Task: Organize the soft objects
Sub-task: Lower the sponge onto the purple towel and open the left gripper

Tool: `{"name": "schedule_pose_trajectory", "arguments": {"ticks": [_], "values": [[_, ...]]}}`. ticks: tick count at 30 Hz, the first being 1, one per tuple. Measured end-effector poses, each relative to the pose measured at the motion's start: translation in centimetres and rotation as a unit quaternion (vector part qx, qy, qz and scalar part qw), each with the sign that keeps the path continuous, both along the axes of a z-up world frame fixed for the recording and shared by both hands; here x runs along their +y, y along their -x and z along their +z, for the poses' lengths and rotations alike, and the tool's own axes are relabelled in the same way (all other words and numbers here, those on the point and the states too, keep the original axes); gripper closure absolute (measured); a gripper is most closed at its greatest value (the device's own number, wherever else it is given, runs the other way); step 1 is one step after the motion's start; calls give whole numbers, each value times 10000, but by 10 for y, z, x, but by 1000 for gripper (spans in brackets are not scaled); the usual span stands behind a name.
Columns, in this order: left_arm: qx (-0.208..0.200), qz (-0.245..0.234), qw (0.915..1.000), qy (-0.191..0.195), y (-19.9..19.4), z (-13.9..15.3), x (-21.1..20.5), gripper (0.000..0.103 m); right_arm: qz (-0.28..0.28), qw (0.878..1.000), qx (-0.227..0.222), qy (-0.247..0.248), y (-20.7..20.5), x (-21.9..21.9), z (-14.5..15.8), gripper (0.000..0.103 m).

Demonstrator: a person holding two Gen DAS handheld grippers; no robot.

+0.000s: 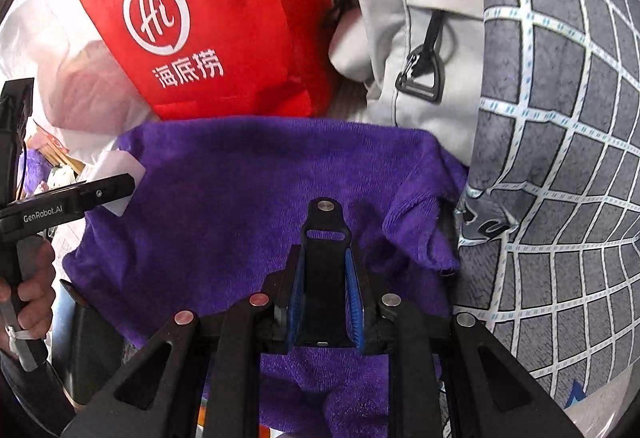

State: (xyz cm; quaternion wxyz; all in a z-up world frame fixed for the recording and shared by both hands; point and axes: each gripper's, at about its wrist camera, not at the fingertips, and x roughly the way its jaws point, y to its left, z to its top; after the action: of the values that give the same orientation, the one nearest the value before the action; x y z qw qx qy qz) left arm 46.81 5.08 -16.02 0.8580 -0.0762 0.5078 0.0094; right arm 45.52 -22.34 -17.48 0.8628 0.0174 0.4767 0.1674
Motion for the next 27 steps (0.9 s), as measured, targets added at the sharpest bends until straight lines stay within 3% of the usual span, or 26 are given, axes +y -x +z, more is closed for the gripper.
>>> {"name": "schedule_pose_trajectory", "arguments": {"ticks": [11,14,16,17,20,27], "values": [[154,-69,9998,99,-6,-12,-8,21,19,9999,121,-41,-8,0,-11,82],[217,-43,9995,220,-9,-16,-11,16,31,9999,113,18,-9,3,-11,81],[224,-12,9994,253,-9,-15,-10,9,76,9999,89,37,-7,7,-11,72],[202,5,9994,290,-8,-14,-9,8,91,9999,78,34,-7,9,-11,62],[188,94,9992,325,-6,-9,-7,7,119,9999,-58,-16,-3,10,-5,49],[-76,206,9993,311,9,14,-3,9,7,9993,-362,-44,10,11,16,46]]}}
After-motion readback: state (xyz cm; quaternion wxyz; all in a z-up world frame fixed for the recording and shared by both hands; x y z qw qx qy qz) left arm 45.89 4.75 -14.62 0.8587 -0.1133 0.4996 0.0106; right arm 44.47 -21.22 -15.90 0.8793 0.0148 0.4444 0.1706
